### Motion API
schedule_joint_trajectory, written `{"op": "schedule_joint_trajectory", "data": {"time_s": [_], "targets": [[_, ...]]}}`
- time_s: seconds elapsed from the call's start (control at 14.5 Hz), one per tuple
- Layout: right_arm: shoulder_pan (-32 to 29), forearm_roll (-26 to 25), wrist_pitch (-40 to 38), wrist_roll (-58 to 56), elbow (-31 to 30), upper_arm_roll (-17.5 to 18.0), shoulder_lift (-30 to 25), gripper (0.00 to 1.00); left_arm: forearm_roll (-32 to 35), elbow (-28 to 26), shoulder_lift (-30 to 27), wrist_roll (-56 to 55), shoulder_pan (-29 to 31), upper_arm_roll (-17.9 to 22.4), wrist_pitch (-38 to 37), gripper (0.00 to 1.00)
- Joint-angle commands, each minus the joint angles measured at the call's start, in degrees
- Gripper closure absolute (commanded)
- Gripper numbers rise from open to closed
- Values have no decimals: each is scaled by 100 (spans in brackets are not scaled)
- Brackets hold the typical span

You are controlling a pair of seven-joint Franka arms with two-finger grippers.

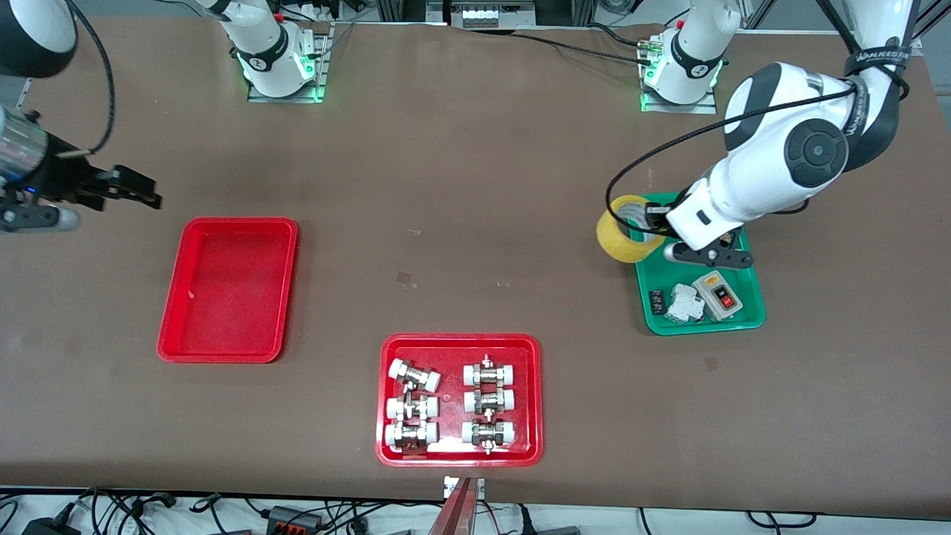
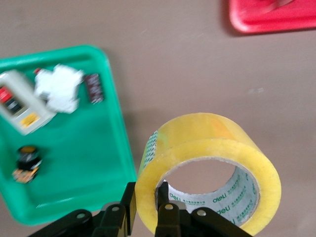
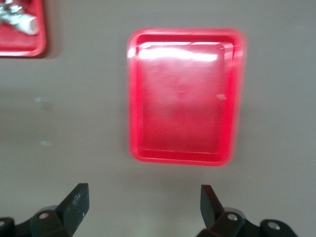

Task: Left arm passes tape to right arm into tray
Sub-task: 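Carry the tape with the left gripper while the right gripper approaches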

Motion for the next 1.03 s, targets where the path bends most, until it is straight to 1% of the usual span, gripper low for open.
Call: {"op": "schedule_joint_trajectory", "data": {"time_s": [0.0, 0.14, 0.21, 0.28, 0.34, 0.41, 0.55, 0.62, 0.69, 0.83, 0.96], "targets": [[71, 838, -50, -494, 70, 10, 474, 0, -350, 1092, 754, -453, -263, -23, -146, 100], [106, 1454, -42, -653, 88, 36, 764, 0, -510, 1392, 1088, -956, -386, -31, -76, 100], [236, 1709, -7, -663, 105, 54, 852, 0, -554, 1585, 1264, -1106, -578, -32, -67, 100], [360, 1868, 20, -689, 105, 54, 862, 0, -728, 1769, 1466, -1272, -702, -32, -58, 100], [500, 2053, 72, -776, 123, 72, 1001, 0, -1060, 1963, 1650, -1405, -747, -32, -32, 100], [667, 2437, 142, -916, 245, 72, 1142, 0, -1299, 2112, 1809, -1458, -825, -23, 151, 100], [852, 3281, 187, -1355, 421, 81, 1476, 0, -1310, 2140, 1994, -1494, -1176, -14, 905, 100], [1027, 3642, 335, -1592, 518, 81, 1634, 0, -1319, 2149, 2108, -1503, -1221, -14, 1196, 100], [1272, 3767, 606, -1629, 562, 81, 1723, 0, -1336, 2158, 2196, -1529, -1283, -14, 1417, 100], [1599, 3847, 1151, -1638, 589, 81, 1907, 0, -1362, 2167, 2346, -1564, -1379, -14, 1795, 100], [1810, 4171, 1530, -1682, 615, 81, 2118, 0, -1363, 2175, 2460, -1773, -1476, -23, 2146, 100]]}}
